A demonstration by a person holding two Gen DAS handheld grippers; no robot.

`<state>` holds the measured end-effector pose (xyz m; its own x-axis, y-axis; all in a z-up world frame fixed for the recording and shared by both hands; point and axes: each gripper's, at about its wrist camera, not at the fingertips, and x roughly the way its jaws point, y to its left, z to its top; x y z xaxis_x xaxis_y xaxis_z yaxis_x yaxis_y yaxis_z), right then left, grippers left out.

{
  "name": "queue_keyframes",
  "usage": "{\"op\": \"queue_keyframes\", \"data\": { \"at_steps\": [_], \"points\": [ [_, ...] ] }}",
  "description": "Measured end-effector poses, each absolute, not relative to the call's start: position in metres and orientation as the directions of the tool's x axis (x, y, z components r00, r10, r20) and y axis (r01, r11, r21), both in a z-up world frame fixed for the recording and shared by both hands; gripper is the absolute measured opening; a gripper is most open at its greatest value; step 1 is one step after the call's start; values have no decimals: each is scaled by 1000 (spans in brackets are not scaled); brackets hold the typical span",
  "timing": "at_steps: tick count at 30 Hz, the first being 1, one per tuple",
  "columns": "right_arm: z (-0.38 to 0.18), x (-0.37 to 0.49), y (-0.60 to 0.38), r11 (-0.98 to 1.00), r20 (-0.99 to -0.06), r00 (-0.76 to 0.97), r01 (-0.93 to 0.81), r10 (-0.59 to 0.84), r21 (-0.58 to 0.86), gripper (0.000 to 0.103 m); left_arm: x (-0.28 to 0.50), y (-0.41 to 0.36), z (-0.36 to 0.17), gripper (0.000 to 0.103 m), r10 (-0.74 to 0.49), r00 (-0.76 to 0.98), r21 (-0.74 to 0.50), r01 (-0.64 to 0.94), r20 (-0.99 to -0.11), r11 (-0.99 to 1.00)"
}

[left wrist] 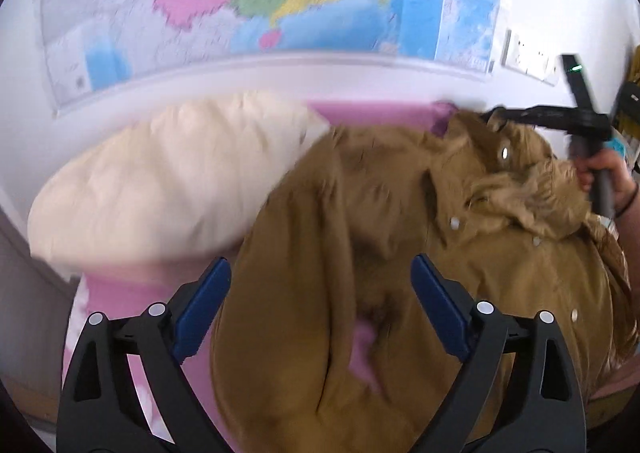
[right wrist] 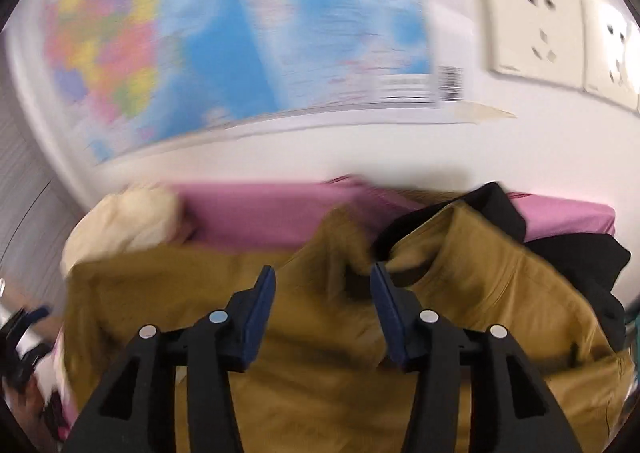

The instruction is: Fold large clothes

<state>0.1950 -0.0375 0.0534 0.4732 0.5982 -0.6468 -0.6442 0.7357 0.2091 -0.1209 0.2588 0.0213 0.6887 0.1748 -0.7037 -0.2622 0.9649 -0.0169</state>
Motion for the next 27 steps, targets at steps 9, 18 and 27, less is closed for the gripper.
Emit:
{"op": "queue_keyframes", "data": {
  "at_steps": [9,18,27],
  "points": [
    [16,25,74,225,-685,-46,-926,727,302,59,-161,267,4,90,155,703,-89,-297,-694,951],
    [-62,-28,200,206,-762,-149,-914,630,349,68,-193,280,12,90,151,752,-169,-330,-641,929],
    [-30,-30,186,164,-710,-162,-916,686,367,7,-210,292,12,90,92,784,-245,-300,-614,922]
  ]
}}
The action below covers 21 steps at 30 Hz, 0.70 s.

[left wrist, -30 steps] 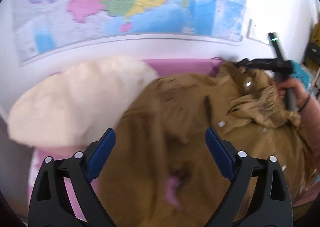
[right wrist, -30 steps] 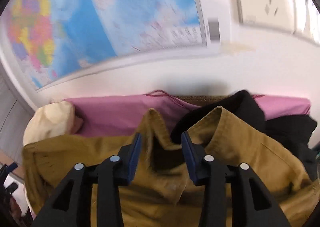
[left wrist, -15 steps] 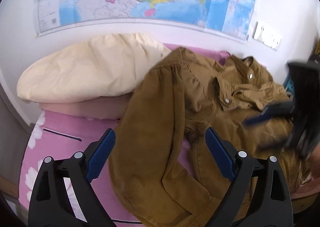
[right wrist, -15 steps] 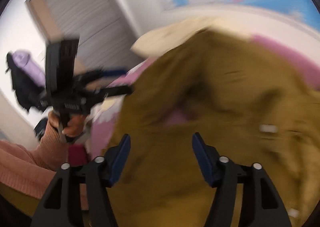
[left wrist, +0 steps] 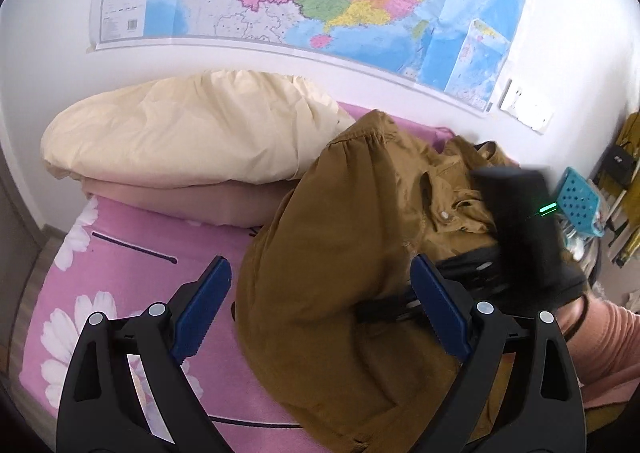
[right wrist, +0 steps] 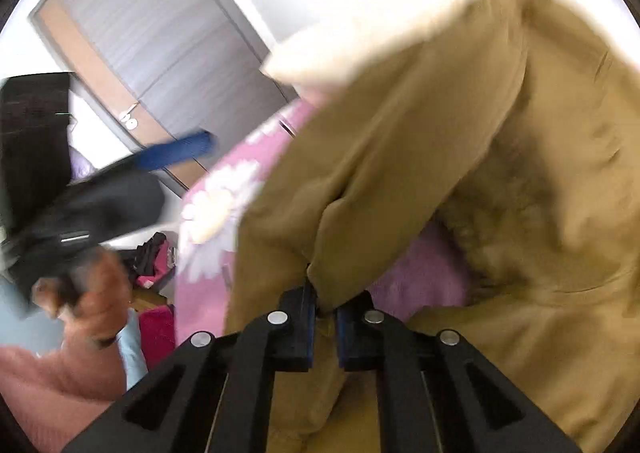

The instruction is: Fold large clothes

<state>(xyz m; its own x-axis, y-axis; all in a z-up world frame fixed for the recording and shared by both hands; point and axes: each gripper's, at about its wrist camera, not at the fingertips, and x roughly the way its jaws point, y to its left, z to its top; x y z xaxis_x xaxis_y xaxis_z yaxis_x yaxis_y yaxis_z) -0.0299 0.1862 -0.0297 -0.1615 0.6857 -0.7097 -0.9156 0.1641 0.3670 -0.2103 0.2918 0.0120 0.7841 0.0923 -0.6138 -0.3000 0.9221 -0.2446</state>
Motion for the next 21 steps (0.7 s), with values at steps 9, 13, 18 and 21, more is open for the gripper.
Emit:
{"op": "queue_keyframes", "data": {
  "at_steps": [9,13,18,21],
  "points": [
    [111,-5,58,184,-692,-18,-959,721,216,7,-193,275,41,91,-67,843,-310,-121,-534,943],
    [147,26,8,336,-730,155,-935,666,109,8,-161,242,35,91,-154,820,-287,-14,-552,958],
    [103,69,-35,555,-810,309,-832,498,25,28,-115,197,10,91,-234,758,-254,93,-609,963],
    [65,99,-62,680,-831,386,-733,400,-13,74,-89,177,-9,91,-230,713,-217,110,-663,970]
  ]
}}
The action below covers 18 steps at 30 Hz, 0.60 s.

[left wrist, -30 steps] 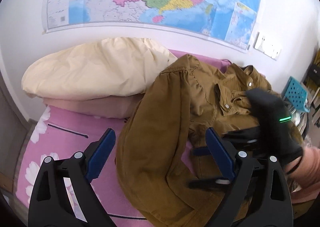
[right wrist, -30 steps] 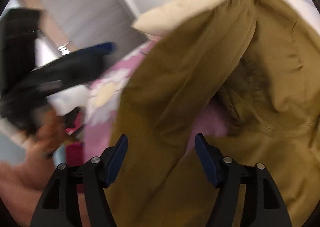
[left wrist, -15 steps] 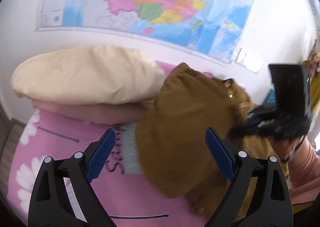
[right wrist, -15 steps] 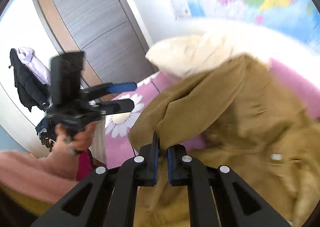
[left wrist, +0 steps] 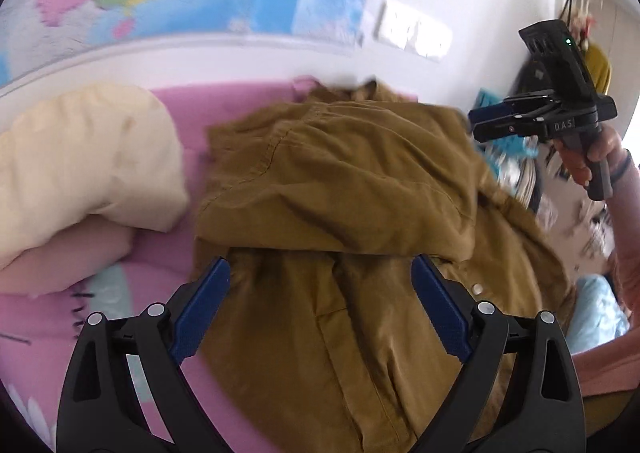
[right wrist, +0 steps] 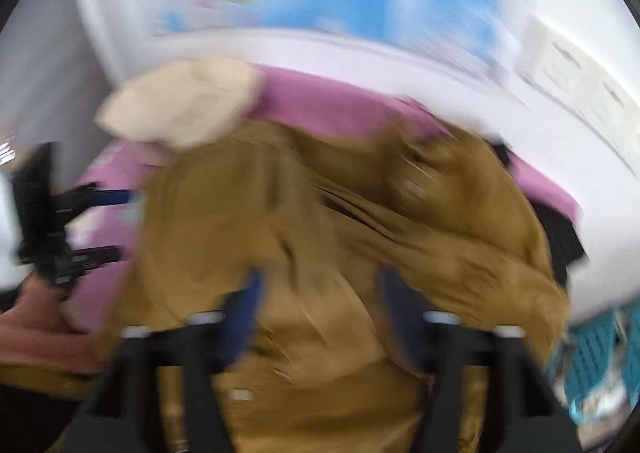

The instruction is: Fold large clothes

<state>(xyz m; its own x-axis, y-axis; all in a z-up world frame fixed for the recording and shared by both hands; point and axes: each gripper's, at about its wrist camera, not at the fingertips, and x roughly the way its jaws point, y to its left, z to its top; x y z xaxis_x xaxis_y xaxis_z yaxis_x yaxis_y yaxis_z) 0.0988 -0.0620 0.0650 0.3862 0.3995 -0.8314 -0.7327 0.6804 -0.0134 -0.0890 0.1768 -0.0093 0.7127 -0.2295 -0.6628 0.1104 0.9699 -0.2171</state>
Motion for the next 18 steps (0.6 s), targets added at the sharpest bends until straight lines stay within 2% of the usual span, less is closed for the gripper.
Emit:
{"op": "queue_keyframes", "data": {
  "at_steps": [4,7,9,12,15,16,17,18],
  "points": [
    [19,104,-115,720,-803,311,-665,508,198,82,-72,168,-27,91,-229,665,-209,112,-711,972],
    [-9,99,-146,707,-762,253,-615,596,349,82,-74,171,-29,91,-254,654,-234,119,-713,965],
    [-27,92,-147,702,-757,236,-604,609,377,82,-78,175,-27,91,-284,657,-265,132,-698,955],
    [-37,78,-132,705,-767,253,-624,590,337,78,-76,176,-25,91,-283,662,-272,122,-694,954],
    [-47,78,-115,724,-773,285,-620,567,302,61,-72,172,-26,91,-297,656,-294,119,-694,948],
    [-52,81,-109,731,-782,279,-611,557,303,33,-71,171,-27,91,-301,654,-299,119,-694,947],
    [-57,85,-106,732,-787,262,-603,558,318,0,-69,169,-28,91,-300,652,-300,116,-696,947],
    [-57,87,-106,731,-784,258,-598,564,329,2,-69,167,-29,91,-300,650,-300,115,-699,947]
  ]
}}
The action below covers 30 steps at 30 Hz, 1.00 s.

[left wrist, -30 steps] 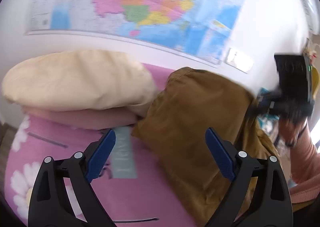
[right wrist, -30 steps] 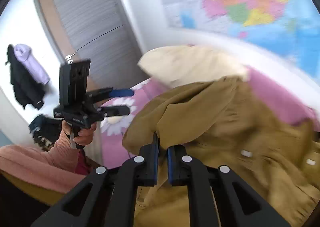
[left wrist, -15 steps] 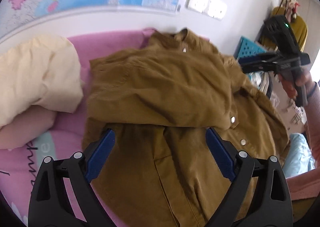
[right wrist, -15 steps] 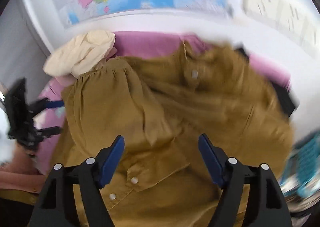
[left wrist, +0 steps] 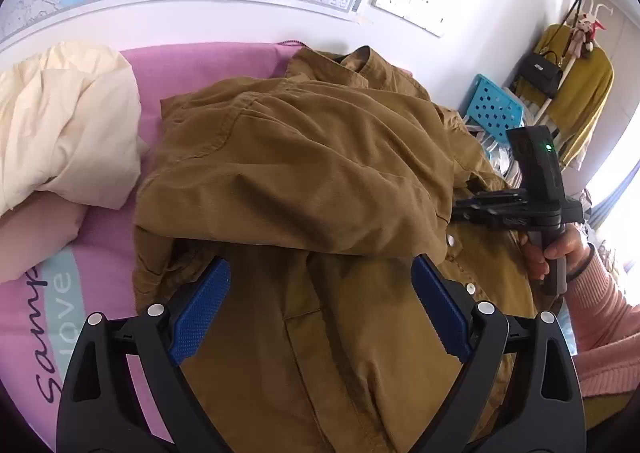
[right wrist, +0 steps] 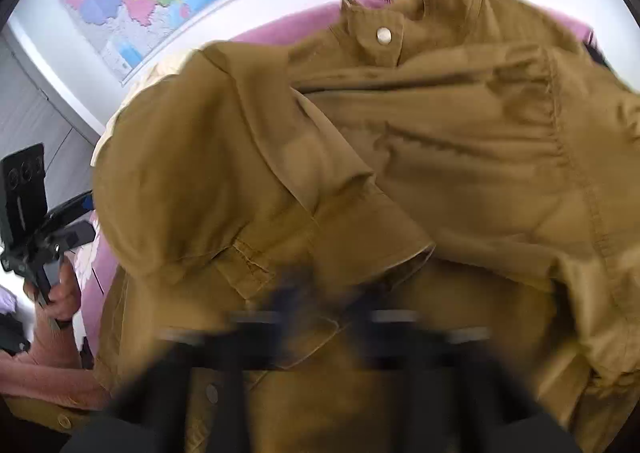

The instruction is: Fold large clothes

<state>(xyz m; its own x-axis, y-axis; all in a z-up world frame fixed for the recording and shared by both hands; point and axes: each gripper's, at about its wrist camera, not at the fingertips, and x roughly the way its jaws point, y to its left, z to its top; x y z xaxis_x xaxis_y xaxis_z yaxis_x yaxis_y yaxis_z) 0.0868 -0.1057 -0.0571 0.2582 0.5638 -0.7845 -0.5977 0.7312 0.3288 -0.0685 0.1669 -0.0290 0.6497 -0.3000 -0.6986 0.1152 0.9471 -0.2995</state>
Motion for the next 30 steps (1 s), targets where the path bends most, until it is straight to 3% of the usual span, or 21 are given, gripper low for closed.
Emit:
{"op": "queue_keyframes", "data": {
  "at_steps": [5,11,15,21,28,30],
  "points": [
    [18,75,-137,752,-684,453,-623,571,215,1,-68,158,-25,91,-329,644,-306,152,-691,940],
    [79,102,-196,871,-632,668,-490,393,23,1,-62,136,-18,91,-375,639,-298,230,-672,927],
    [56,129,-217,927,-636,737,-365,229,-88,1,-53,119,-17,91,-400,630,-288,278,-666,916],
    [-10,165,-232,949,-719,654,-314,236,26,2,-29,105,-20,91,-386,622,-276,271,-681,922],
    [-3,159,-245,954,-648,713,-289,270,80,2,11,98,-33,91,-348,599,-261,231,-722,937],
    [-9,164,-243,954,-671,693,-290,265,77,2,20,98,-42,91,-342,581,-268,211,-739,940]
  ]
}}
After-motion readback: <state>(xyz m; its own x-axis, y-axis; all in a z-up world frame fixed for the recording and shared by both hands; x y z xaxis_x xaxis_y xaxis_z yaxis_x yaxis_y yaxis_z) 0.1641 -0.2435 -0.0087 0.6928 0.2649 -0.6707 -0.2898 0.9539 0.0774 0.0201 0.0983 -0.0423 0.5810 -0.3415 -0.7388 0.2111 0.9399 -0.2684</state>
